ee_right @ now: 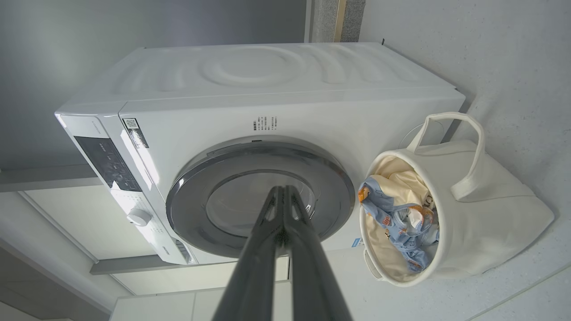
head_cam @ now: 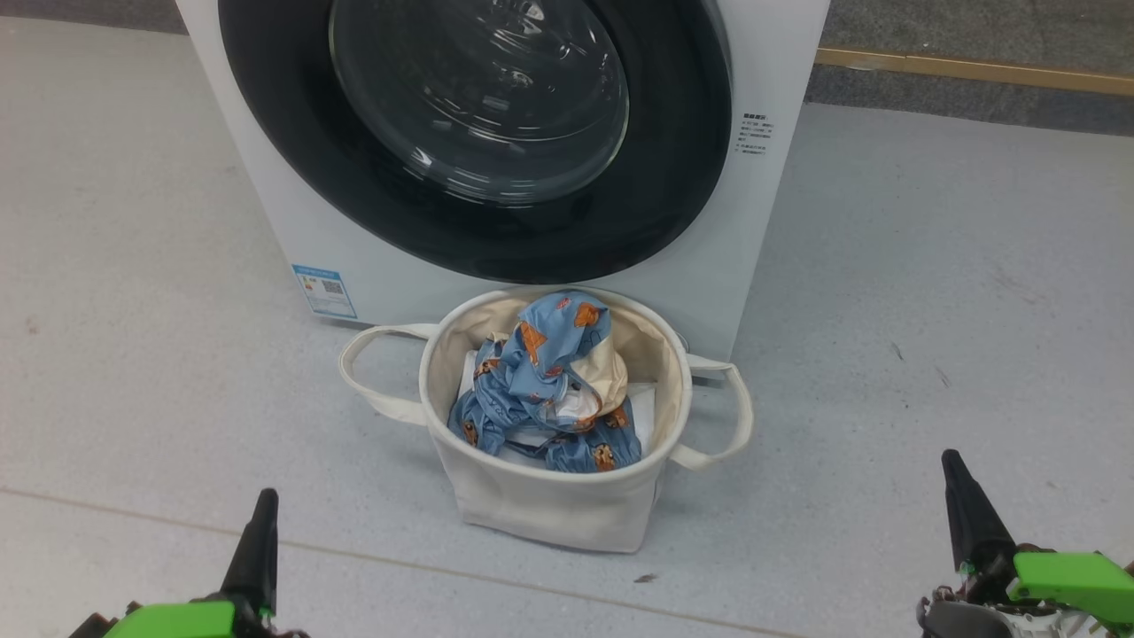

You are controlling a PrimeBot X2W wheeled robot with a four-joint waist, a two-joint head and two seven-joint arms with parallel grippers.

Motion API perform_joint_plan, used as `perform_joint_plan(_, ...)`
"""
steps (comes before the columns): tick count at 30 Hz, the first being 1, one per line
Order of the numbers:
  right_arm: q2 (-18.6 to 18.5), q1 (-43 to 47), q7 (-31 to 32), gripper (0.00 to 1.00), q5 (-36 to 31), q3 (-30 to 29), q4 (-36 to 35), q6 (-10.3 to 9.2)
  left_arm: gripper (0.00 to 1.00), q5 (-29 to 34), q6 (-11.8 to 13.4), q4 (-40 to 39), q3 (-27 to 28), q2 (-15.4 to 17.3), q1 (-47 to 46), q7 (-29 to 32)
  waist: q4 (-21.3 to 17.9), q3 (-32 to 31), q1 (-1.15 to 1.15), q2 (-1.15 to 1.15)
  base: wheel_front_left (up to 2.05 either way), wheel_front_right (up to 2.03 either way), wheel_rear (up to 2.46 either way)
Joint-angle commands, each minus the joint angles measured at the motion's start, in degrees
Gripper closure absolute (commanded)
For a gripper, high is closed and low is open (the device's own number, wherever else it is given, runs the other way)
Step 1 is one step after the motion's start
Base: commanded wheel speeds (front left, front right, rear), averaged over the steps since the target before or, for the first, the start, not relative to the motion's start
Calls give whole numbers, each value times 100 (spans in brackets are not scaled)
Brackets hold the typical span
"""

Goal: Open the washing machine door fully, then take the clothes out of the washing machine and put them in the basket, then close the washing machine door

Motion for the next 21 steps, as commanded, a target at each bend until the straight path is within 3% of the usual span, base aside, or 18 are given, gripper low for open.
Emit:
perform_joint_plan(1,-24,-281,44,100,-47,91,-175,1,100,33,-41,-149,205,32,-260,31,0,0,0,0,0,0,0)
perform_joint_plan(21,-12,-282,58,100,-62,74,-174,1,100,44,-41,-149,218,22,-261,42,0,0,0,0,0,0,0)
